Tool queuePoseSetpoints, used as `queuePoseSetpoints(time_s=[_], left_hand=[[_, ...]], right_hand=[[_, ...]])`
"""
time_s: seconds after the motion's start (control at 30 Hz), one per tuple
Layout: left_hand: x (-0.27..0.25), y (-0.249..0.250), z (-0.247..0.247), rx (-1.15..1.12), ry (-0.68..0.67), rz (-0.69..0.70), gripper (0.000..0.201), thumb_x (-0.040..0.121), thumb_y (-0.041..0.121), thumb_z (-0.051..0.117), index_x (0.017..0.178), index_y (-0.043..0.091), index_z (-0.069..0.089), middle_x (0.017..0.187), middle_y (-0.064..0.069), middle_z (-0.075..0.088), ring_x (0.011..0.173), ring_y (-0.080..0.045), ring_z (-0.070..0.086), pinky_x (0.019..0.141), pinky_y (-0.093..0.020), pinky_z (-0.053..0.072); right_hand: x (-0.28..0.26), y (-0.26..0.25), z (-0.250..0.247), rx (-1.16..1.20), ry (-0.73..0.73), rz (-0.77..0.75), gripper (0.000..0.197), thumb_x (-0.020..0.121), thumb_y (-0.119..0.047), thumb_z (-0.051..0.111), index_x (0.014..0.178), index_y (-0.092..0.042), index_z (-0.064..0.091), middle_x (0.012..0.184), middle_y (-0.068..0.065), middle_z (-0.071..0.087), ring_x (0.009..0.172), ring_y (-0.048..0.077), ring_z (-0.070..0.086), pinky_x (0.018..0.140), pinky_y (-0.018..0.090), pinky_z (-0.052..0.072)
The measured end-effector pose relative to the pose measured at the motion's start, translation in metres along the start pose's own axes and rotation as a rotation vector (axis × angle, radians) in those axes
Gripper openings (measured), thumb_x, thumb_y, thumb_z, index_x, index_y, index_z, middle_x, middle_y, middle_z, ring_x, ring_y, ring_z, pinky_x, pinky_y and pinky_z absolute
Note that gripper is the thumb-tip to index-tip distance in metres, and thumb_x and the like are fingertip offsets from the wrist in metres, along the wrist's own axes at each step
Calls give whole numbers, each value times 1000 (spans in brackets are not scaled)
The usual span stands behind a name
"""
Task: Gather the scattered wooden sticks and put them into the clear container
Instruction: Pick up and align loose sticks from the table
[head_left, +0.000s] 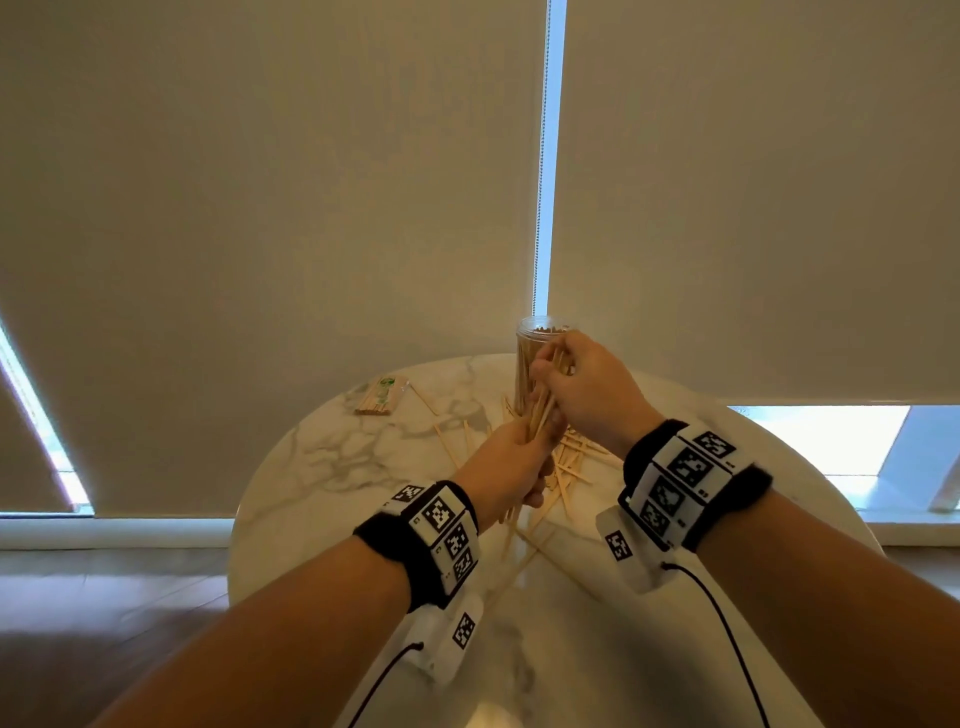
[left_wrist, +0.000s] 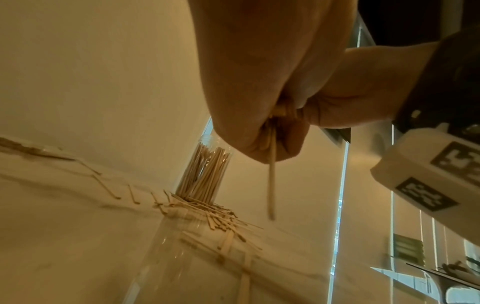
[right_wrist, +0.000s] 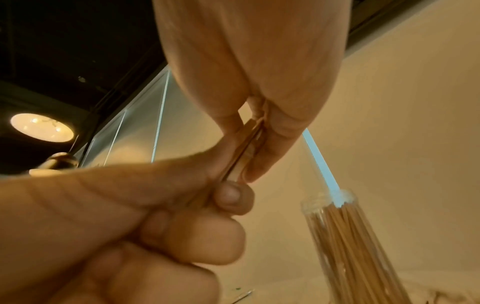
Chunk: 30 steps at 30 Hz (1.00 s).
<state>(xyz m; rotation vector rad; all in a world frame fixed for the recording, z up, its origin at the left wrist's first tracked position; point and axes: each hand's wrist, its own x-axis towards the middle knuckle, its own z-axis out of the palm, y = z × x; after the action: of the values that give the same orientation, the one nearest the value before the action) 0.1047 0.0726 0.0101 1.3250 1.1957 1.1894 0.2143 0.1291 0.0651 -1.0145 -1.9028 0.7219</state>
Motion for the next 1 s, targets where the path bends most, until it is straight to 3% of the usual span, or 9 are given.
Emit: queuePoseSetpoints(time_s=[0.1, 0.23, 0.33, 0.43, 0.6, 0.7, 0.87, 0.93, 1.0], left_hand=[[1, 5, 4, -94, 5, -43, 31, 102, 41, 47, 83, 17, 43, 57, 4, 37, 46, -10, 28, 41, -22, 28], [4, 10, -4, -226, 114, -14, 35, 100, 49, 46, 86, 18, 48, 59, 4, 36, 47, -9, 30, 43, -24, 30], [12, 14, -20, -358, 305, 2, 27, 104, 40, 43, 96, 16, 50, 60, 4, 43, 48, -9, 38, 50, -28, 40], [21, 15, -30, -553, 404, 30, 17, 106, 31, 41, 100, 14, 41, 59, 3, 39, 47, -12, 36, 52, -30, 45], [17, 10, -26, -435, 419, 54, 25, 106, 37, 38, 108, 14, 46, 75, -5, 56, 61, -17, 54, 54, -31, 49], [17, 9, -26, -424, 449, 58, 26, 105, 40, 36, 106, 17, 49, 89, -9, 63, 67, -17, 59, 52, -30, 51], [21, 12, -24, -450, 475, 62, 31, 105, 43, 34, 111, 15, 47, 91, -7, 68, 67, -15, 60, 58, -32, 53], [20, 11, -22, -436, 446, 47, 32, 106, 43, 33, 113, 15, 47, 93, -6, 70, 68, -16, 60, 56, -31, 53], [18, 9, -18, -392, 383, 6, 36, 105, 43, 33, 116, 14, 50, 97, -7, 72, 68, -17, 63, 55, -32, 51]], right_hand=[[0, -4, 0, -127, -79, -40, 26, 103, -28, 46, 89, -19, 66, 84, -5, 70, 76, 7, 67, 67, 21, 46], [-2, 0, 2, -57, -138, 22, 45, 98, -56, 44, 125, -22, 56, 109, -1, 67, 101, 17, 65, 89, 38, 53], [-15, 4, 2, -165, -372, 187, 77, 83, -76, 52, 132, -17, 49, 110, 1, 68, 94, 16, 70, 87, 43, 58], [-35, 7, 11, -119, -710, 407, 62, 89, -53, 66, 127, -7, 50, 106, 9, 72, 87, 19, 72, 85, 38, 60], [-35, 10, 23, 72, -638, 358, 28, 84, -13, 71, 108, -10, 55, 85, 9, 52, 67, 16, 48, 64, 30, 47], [-36, 4, 26, 66, -660, 300, 27, 81, -12, 68, 104, -15, 54, 88, 9, 46, 72, 18, 44, 60, 28, 43], [-37, -2, 24, 144, -632, 280, 24, 89, -11, 62, 111, -11, 54, 78, 1, 53, 67, 12, 43, 56, 23, 39], [-34, 0, 25, 75, -586, 237, 30, 92, -19, 62, 120, -13, 53, 79, 1, 58, 66, 11, 47, 54, 22, 42], [-33, 5, 28, -82, -567, 162, 22, 98, -28, 55, 116, -16, 54, 81, 2, 62, 64, 12, 52, 53, 25, 46]])
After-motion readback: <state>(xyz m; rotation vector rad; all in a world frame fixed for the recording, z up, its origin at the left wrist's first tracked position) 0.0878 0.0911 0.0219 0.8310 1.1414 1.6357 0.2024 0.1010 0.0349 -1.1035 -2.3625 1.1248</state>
